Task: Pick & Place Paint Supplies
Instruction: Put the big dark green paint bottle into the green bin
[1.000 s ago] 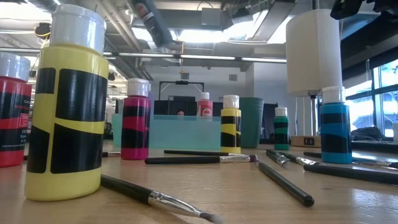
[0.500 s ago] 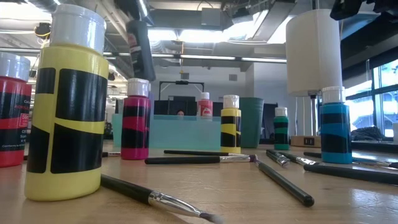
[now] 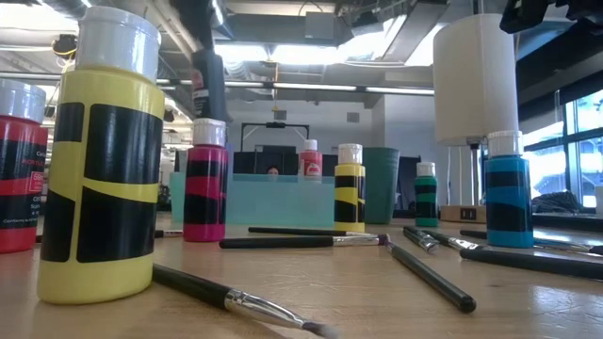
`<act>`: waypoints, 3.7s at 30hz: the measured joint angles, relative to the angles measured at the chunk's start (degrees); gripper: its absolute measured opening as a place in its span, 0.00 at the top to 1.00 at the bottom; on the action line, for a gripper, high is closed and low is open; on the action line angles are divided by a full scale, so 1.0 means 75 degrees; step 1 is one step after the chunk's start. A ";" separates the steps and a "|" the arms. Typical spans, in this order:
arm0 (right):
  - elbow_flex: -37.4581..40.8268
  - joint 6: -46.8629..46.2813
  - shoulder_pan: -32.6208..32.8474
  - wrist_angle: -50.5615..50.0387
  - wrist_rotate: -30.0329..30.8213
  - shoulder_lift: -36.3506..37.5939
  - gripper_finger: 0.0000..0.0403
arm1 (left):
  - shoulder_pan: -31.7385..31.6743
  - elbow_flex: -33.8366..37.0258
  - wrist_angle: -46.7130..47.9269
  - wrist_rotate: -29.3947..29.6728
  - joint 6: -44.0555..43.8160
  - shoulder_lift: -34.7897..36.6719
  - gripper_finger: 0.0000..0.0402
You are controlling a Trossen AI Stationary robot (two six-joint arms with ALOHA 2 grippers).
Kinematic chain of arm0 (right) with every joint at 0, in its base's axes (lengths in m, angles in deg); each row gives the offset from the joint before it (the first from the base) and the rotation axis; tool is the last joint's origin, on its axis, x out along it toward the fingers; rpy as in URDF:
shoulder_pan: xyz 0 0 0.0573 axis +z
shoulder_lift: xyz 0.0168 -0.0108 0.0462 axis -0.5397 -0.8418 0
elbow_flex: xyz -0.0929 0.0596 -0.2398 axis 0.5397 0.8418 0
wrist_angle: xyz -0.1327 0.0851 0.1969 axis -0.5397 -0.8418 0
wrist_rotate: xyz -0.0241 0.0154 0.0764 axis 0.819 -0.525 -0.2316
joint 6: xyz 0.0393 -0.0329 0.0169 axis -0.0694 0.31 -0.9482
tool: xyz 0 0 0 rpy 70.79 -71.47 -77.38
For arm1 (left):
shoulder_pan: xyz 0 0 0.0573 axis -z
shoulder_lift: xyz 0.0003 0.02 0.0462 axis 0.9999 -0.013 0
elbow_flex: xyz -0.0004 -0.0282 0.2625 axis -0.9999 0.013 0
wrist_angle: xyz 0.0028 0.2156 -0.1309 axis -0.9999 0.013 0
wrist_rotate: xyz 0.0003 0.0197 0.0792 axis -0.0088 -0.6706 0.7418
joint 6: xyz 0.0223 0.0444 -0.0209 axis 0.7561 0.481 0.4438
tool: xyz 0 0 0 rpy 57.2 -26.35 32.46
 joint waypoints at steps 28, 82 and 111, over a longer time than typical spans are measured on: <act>0.0000 0.0000 -0.0002 -0.0029 0.0006 0.0000 0.43 | -0.1730 0.2878 -0.2407 -0.1468 0.0740 0.0364 0.71; 0.0000 -0.0195 -0.0002 -0.0286 0.0277 0.0000 0.42 | -0.1735 0.3178 -0.2748 -0.1521 0.1944 0.0145 0.67; 0.0000 -0.0195 -0.0001 -0.0314 0.0270 0.0000 0.42 | -0.1735 0.3178 -0.2861 -0.1509 0.2211 0.0148 0.65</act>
